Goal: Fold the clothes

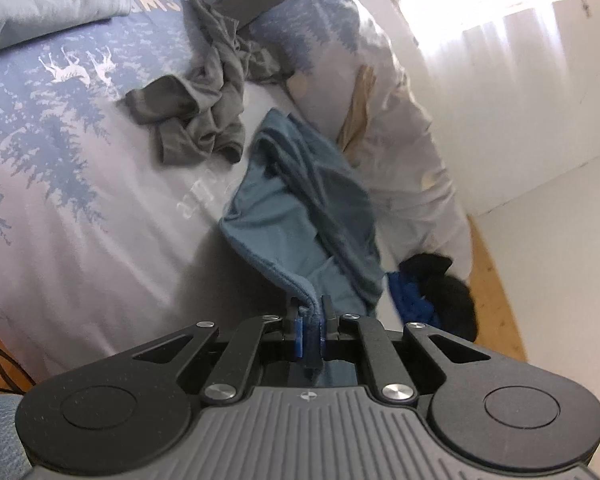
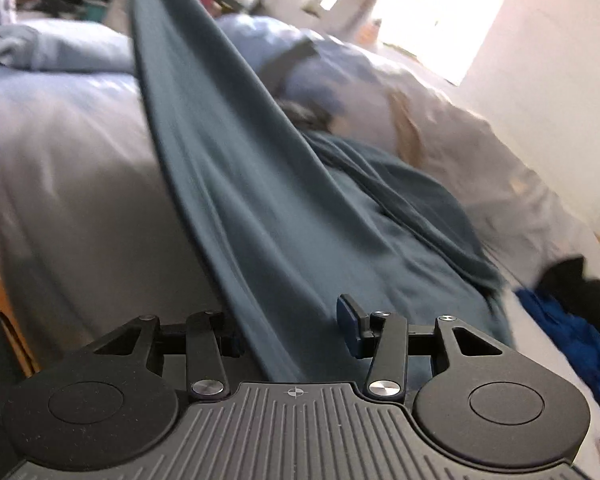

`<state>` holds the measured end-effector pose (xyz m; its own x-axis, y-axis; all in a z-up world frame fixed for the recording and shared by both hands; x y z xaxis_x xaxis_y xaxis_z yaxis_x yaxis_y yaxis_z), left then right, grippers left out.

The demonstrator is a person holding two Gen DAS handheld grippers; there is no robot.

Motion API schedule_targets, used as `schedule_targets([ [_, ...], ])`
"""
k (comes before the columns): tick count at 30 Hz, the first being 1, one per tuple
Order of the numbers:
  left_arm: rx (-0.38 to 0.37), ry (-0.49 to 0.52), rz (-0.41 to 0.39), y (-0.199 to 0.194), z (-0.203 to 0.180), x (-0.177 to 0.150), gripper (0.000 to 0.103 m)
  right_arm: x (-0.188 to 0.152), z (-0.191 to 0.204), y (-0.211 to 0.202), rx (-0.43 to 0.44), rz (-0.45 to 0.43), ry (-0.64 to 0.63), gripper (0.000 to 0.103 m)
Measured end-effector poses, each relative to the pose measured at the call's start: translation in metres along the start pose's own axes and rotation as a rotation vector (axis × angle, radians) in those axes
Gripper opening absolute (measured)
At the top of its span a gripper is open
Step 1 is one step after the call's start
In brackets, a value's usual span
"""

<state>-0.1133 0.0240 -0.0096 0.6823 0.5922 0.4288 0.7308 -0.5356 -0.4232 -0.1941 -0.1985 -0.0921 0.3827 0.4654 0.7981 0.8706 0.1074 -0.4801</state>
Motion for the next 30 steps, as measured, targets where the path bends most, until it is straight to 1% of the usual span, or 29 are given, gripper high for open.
schedule_targets([
  [3, -0.025, -0.017, -0.022, -0.001, -0.002, 0.005, 0.010, -0.018, -0.023, -0.001, -0.060, 0.034, -0.002, 0.049],
  [6, -0.049, -0.021, -0.023, 0.002, -0.004, 0.006, 0.010, -0.035, -0.041, -0.004, -0.120, 0.072, -0.022, 0.049],
  [12, -0.066, -0.018, -0.006, 0.011, -0.009, 0.004, 0.010, -0.069, -0.077, -0.010, -0.237, 0.145, -0.065, 0.049],
  [16, -0.068, -0.022, -0.015, 0.011, -0.010, 0.004, 0.009, -0.088, -0.092, -0.013, -0.281, 0.195, -0.111, 0.050],
  [18, -0.069, -0.032, -0.022, 0.009, -0.009, 0.006, 0.009, -0.098, -0.105, -0.012, -0.283, 0.214, -0.116, 0.052],
  [19, -0.068, -0.034, -0.022, 0.009, -0.008, 0.006, 0.009, -0.101, -0.110, -0.013, -0.280, 0.217, -0.123, 0.055],
  [24, -0.080, -0.034, -0.020, 0.010, -0.010, 0.005, 0.009, -0.118, -0.130, -0.025, -0.305, 0.245, -0.210, 0.057],
  [30, -0.087, -0.043, -0.044, 0.006, -0.011, 0.009, 0.009, -0.122, -0.123, -0.027, -0.277, 0.247, -0.281, 0.057],
])
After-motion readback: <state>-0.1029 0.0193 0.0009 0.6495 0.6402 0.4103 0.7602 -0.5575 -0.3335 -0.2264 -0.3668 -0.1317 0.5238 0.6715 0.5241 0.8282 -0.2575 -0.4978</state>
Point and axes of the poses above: each gripper's, at about its wrist camera, not at the fingertips, and y roughly the way its jaws point, z to its left, x to its top, the point moved 7 cm from there along y, roughly the way its jaws point, and after that the axes turned 4 degrees about y, right-handed, at the moved point
